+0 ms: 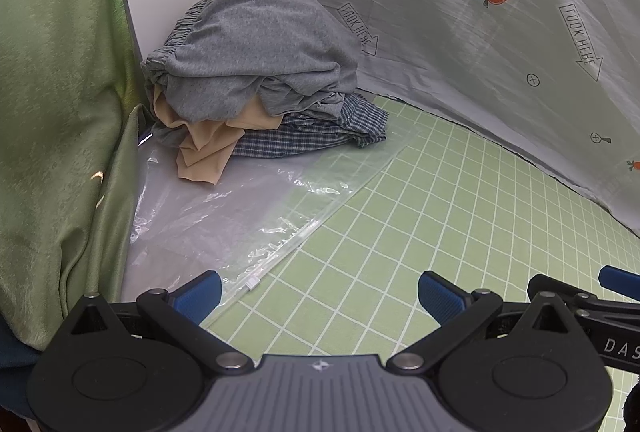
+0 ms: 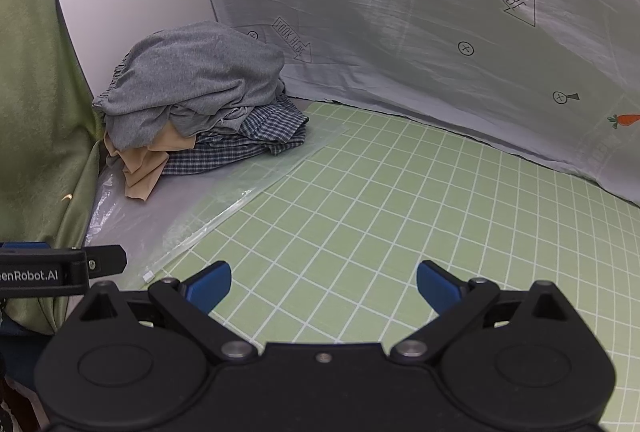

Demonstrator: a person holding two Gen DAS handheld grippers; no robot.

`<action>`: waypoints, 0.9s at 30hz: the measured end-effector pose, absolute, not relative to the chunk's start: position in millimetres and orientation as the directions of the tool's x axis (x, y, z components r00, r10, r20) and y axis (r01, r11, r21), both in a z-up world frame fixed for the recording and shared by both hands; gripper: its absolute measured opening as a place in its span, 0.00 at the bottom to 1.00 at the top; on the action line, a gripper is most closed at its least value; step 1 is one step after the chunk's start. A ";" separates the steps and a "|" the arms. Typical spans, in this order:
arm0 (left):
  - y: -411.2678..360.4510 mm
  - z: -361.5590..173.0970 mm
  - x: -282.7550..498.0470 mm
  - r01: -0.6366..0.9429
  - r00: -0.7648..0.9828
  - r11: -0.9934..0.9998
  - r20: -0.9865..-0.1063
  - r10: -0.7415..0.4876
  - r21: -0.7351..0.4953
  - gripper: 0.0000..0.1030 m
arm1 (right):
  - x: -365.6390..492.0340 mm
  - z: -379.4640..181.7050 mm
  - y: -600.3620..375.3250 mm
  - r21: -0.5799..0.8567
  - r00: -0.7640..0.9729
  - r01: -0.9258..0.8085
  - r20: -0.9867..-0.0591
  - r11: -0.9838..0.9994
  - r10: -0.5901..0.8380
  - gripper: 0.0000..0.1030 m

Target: Fold clothes

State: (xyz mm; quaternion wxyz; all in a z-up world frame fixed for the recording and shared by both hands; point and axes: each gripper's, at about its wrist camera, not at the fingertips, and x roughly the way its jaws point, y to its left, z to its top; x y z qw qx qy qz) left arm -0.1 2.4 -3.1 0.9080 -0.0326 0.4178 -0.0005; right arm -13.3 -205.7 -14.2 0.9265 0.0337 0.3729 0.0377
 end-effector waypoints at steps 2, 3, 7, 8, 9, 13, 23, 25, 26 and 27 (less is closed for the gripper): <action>2.4 -3.5 -0.6 -0.027 0.649 0.998 -0.760 -0.027 -0.059 1.00 | -13.3 -13.9 -205.9 0.091 0.719 -0.046 -0.689 0.995 0.096 0.97; 2.2 -4.0 -1.0 -0.028 0.649 0.998 -0.761 -0.026 -0.058 1.00 | -13.3 -13.8 -206.0 0.091 0.718 -0.046 -0.689 0.995 0.097 0.97; 3.0 -4.2 -0.7 -0.032 0.646 0.998 -0.763 -0.023 -0.057 1.00 | -13.3 -13.2 -206.4 0.092 0.718 -0.049 -0.689 0.995 0.099 0.97; 3.3 -4.3 -0.4 -0.033 0.646 0.998 -0.763 -0.022 -0.057 1.00 | -13.3 -13.0 -206.5 0.092 0.717 -0.049 -0.690 0.995 0.099 0.97; 3.6 -4.6 0.0 -0.034 0.645 0.998 -0.764 -0.022 -0.057 1.00 | -13.3 -13.0 -206.6 0.092 0.717 -0.050 -0.690 0.995 0.100 0.97; 2.5 -5.7 0.7 -0.036 0.643 0.998 -0.766 -0.018 -0.054 1.00 | -12.0 -13.6 -206.6 0.091 0.715 -0.049 -0.692 0.995 0.099 0.97; -0.3 -3.4 14.0 -0.018 0.654 0.999 -0.757 -0.014 -0.034 1.00 | -1.7 -12.5 -201.8 0.055 0.720 -0.074 -0.687 0.996 0.092 0.97; -1.0 -1.0 21.7 -0.019 0.659 0.999 -0.752 -0.011 -0.032 1.00 | 5.8 -10.7 -201.2 0.047 0.723 -0.081 -0.685 0.996 0.091 0.97; -1.0 0.1 26.8 -0.020 0.661 0.999 -0.750 -0.009 -0.029 1.00 | 10.6 -9.8 -200.7 0.043 0.725 -0.084 -0.683 0.996 0.091 0.97; -0.2 0.9 32.5 -0.023 0.663 0.999 -0.749 -0.006 -0.028 1.00 | 16.9 -8.6 -199.7 0.042 0.728 -0.087 -0.680 0.995 0.093 0.97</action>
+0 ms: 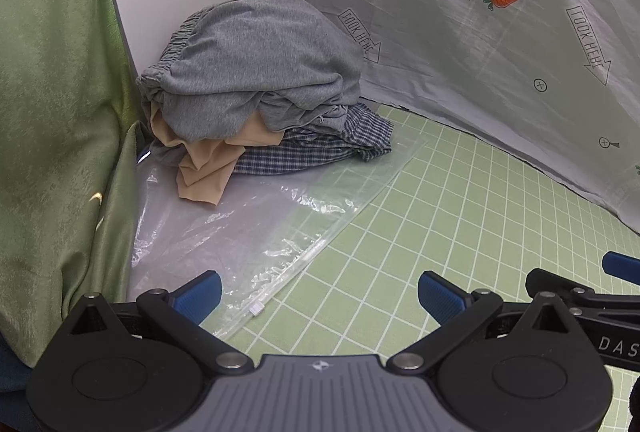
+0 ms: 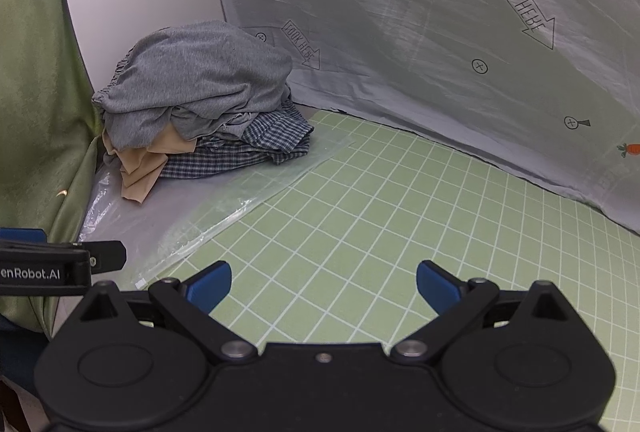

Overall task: Fold clothes
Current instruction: 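Reach both tools to the grey sweatpants atop the pile and close on them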

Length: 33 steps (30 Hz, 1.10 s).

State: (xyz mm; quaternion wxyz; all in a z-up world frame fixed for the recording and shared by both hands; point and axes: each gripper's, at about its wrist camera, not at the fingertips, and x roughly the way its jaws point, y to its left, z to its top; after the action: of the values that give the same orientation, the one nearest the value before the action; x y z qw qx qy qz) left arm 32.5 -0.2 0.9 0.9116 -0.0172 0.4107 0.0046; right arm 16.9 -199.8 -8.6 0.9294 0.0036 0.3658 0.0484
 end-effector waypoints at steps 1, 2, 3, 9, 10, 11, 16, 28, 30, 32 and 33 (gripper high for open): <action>1.4 1.7 39.0 -0.028 0.664 0.999 -0.747 -0.001 -0.027 1.00 | 23.2 -7.4 -198.8 0.041 0.730 -0.091 -0.676 0.995 0.094 0.97; 3.0 2.4 45.4 -0.033 0.666 0.999 -0.746 0.003 -0.026 1.00 | 29.5 -6.3 -197.9 0.039 0.733 -0.094 -0.673 0.995 0.096 0.97; 5.2 2.9 52.4 -0.040 0.667 0.999 -0.745 0.007 -0.026 1.00 | 35.8 -5.1 -197.0 0.038 0.736 -0.097 -0.670 0.995 0.097 0.97; 35.9 2.2 107.0 -0.108 0.666 0.993 -0.745 0.041 -0.042 1.00 | 89.6 -0.2 -181.7 0.041 0.750 -0.121 -0.651 0.992 0.119 0.97; 42.5 1.2 118.6 -0.120 0.665 0.992 -0.745 0.046 -0.045 1.00 | 100.2 0.1 -177.9 0.043 0.752 -0.126 -0.648 0.991 0.124 0.97; 49.3 0.0 130.9 -0.130 0.665 0.990 -0.745 0.050 -0.050 1.00 | 111.0 0.0 -174.0 0.045 0.754 -0.131 -0.645 0.990 0.129 0.97; 89.3 -2.7 197.4 -0.209 0.666 0.976 -0.739 0.101 -0.056 1.00 | 174.8 -8.4 -148.2 0.058 0.753 -0.159 -0.639 0.986 0.159 0.95; 156.3 -30.0 305.7 -0.316 0.642 0.942 -0.756 0.126 -0.112 0.75 | 321.7 -55.8 -82.7 0.095 0.712 -0.238 -0.660 0.967 0.240 0.77; 158.1 -33.7 311.2 -0.303 0.641 0.947 -0.758 0.117 -0.110 0.73 | 337.9 -62.5 -75.8 0.109 0.704 -0.252 -0.662 0.962 0.259 0.72; 158.0 -35.9 313.3 -0.286 0.646 0.952 -0.755 0.109 -0.108 0.69 | 351.4 -68.3 -68.8 0.121 0.691 -0.274 -0.666 0.954 0.283 0.64; 157.9 -36.8 313.6 -0.279 0.649 0.954 -0.753 0.106 -0.106 0.68 | 356.3 -70.4 -65.9 0.129 0.683 -0.287 -0.667 0.949 0.297 0.56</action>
State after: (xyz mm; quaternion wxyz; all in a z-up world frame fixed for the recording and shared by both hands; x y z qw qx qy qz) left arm 313.6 157.9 -36.8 0.9017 -0.1067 0.4051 0.1066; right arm 356.3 -65.9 -70.4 0.9173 0.0071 0.3649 0.1593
